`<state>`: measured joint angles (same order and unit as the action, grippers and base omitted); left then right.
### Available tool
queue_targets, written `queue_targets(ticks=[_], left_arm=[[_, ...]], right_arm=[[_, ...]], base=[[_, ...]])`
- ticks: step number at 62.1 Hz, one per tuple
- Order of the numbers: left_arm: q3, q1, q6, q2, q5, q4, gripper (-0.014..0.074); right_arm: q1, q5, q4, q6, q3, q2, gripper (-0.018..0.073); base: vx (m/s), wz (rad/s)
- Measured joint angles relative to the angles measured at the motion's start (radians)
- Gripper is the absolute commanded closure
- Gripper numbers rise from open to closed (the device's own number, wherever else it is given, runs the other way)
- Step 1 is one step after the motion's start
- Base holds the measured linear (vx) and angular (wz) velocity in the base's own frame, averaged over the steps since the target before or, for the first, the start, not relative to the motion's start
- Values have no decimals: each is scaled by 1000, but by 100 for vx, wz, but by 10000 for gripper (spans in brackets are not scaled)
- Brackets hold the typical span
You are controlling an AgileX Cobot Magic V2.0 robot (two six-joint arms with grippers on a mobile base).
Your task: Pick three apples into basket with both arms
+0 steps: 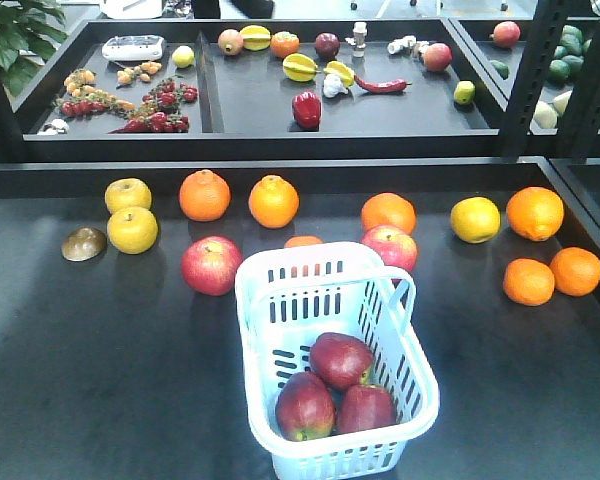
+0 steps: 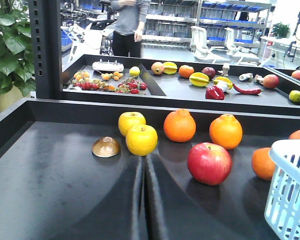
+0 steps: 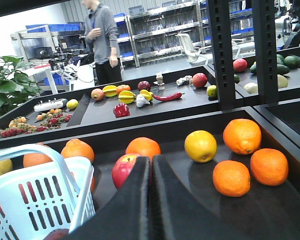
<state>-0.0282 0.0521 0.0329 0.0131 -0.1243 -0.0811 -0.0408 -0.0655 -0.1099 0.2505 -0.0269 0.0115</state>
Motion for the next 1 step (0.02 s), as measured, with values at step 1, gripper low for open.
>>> queue_targets(ticks=[1], left_arm=[[0,0,0,0,0,0,602]], right_arm=[[0,0,0,0,0,0,568]], base=[[0,0]])
